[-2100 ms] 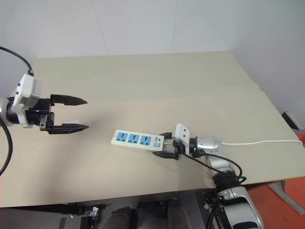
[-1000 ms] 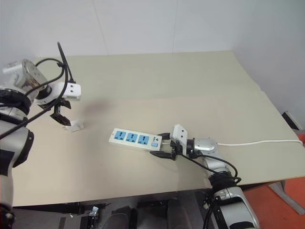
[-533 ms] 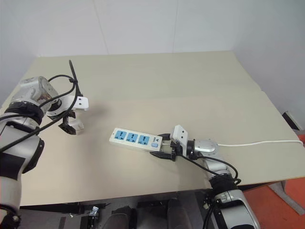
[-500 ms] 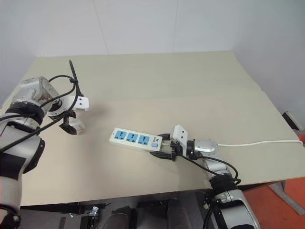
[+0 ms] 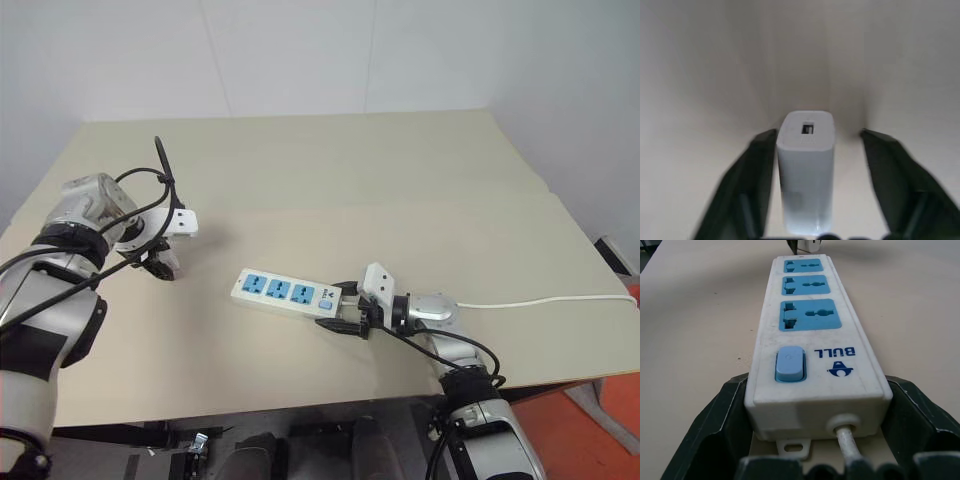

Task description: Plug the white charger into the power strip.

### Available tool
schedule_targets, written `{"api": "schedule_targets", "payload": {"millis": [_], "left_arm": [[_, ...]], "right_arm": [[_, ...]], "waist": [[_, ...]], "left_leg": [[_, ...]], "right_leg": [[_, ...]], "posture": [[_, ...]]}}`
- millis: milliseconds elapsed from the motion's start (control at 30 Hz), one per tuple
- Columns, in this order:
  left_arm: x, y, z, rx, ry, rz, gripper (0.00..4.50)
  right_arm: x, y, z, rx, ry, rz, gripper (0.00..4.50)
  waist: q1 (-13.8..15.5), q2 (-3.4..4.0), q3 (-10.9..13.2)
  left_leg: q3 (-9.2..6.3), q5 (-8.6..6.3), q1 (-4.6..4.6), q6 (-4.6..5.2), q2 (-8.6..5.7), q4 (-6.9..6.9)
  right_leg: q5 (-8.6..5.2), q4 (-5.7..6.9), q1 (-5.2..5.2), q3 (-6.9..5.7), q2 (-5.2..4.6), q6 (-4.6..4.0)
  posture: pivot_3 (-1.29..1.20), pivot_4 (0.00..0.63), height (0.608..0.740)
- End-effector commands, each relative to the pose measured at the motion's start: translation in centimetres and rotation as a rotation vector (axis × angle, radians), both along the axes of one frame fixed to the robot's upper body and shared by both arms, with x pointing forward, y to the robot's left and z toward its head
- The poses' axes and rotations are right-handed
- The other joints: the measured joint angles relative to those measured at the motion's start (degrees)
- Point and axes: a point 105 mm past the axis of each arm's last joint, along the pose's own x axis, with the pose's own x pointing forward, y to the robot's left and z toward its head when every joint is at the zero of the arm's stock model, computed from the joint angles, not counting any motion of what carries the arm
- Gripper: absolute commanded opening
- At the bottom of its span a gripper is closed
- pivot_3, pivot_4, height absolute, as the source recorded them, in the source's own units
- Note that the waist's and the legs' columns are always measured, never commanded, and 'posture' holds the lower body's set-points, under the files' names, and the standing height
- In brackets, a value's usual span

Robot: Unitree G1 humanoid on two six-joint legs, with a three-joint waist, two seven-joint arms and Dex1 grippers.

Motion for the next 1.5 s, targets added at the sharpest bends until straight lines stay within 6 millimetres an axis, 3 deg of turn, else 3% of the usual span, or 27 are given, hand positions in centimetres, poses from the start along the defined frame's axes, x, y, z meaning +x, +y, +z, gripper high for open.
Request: {"api": "schedule_targets", "payload": {"millis": [33,100,267,467,567,633,800,1067,1267,1500], "left_arm": [[0.5,0.1,0.3,0.005,-0.051,0.010,1.44],[0.8,0.0,0.7,0.000,-0.074,0.006,1.00],[1.6,-1.8,3.5,-0.127,-0.158,-0.064,1.01],[1.9,-7.3,11.1,-0.613,-0.392,-0.290,1.01],[1.1,-9.7,14.4,-0.913,-0.513,-0.430,1.01],[-0.1,-10.9,15.6,-1.067,-0.499,-0.512,1.01],[-3.3,-13.3,15.0,-1.251,-0.392,-0.654,1.01],[-7.3,-15.7,12.9,-1.375,-0.299,-0.690,1.01],[-8.5,-16.1,12.2,-1.400,-0.267,-0.672,1.01],[-10.1,-17.2,9.9,-1.389,-0.232,-0.686,1.01]], "right_arm": [[-0.3,0.4,0.6,0.019,-0.015,0.018,3.43],[-0.3,0.3,0.6,0.017,-0.017,0.015,3.43],[-0.2,0.3,0.6,0.016,-0.017,0.014,3.43],[-0.3,0.5,0.6,0.008,-0.015,0.045,3.43],[-0.3,0.8,0.6,0.003,-0.008,0.079,3.43],[-0.5,1.0,0.6,-0.009,-0.005,0.113,3.43],[-0.1,1.2,0.4,-0.057,0.002,0.187,3.43],[0.4,0.0,1.0,-0.091,-0.028,0.247,3.43],[0.1,0.1,-0.3,-0.120,-0.023,0.265,3.43],[0.1,0.4,-1.1,-0.132,-0.009,0.270,3.43]], "waist": [[-0.01,0.00,0.00],[-0.05,0.00,0.00],[-0.16,-0.03,0.01],[-0.26,-0.13,0.04],[-0.53,-0.13,0.04],[-0.69,-0.12,0.04],[-1.11,-0.11,0.03],[-0.67,-0.11,0.03],[-0.53,-0.11,0.03],[-0.68,-0.11,0.01]], "left_leg": [[0.00,0.00,0.00,0.00,0.00,0.05],[0.00,0.00,-0.01,-0.01,0.00,0.08],[-0.01,0.00,-0.07,0.00,0.01,0.09],[-0.03,0.00,-0.19,0.00,0.02,0.09],[-0.01,-0.01,-0.17,0.00,0.03,0.08],[-0.01,-0.01,-0.18,0.00,0.05,0.08],[0.01,-0.01,-0.13,0.00,0.07,0.07],[-0.09,-0.01,-0.14,0.00,0.08,0.07],[-0.09,0.00,-0.10,-0.01,0.05,0.07],[-0.09,-0.01,0.02,-0.01,0.08,0.07]], "right_leg": [[0.00,0.05,0.00,0.00,0.00,0.00],[0.00,0.07,0.00,0.01,0.00,0.00],[0.01,0.15,-0.01,0.00,0.01,-0.01],[0.01,0.15,-0.06,-0.04,-0.01,-0.01],[0.01,0.13,-0.06,-0.02,-0.02,-0.01],[0.01,0.13,-0.07,-0.02,-0.02,0.00],[0.01,0.18,-0.09,0.05,0.02,0.00],[0.01,0.17,-0.11,0.09,-0.01,-0.01],[0.01,0.16,-0.07,0.09,-0.04,-0.01],[0.02,0.04,-0.02,0.16,-0.02,-0.02]], "posture": [[0.00,0.150,0.740],[0.00,0.150,0.740],[0.00,0.150,0.740],[0.00,0.150,0.740],[0.00,0.150,0.740],[0.00,0.150,0.740],[0.00,0.150,0.740],[0.00,0.150,0.740],[0.00,0.150,0.740],[0.00,0.150,0.740]]}}
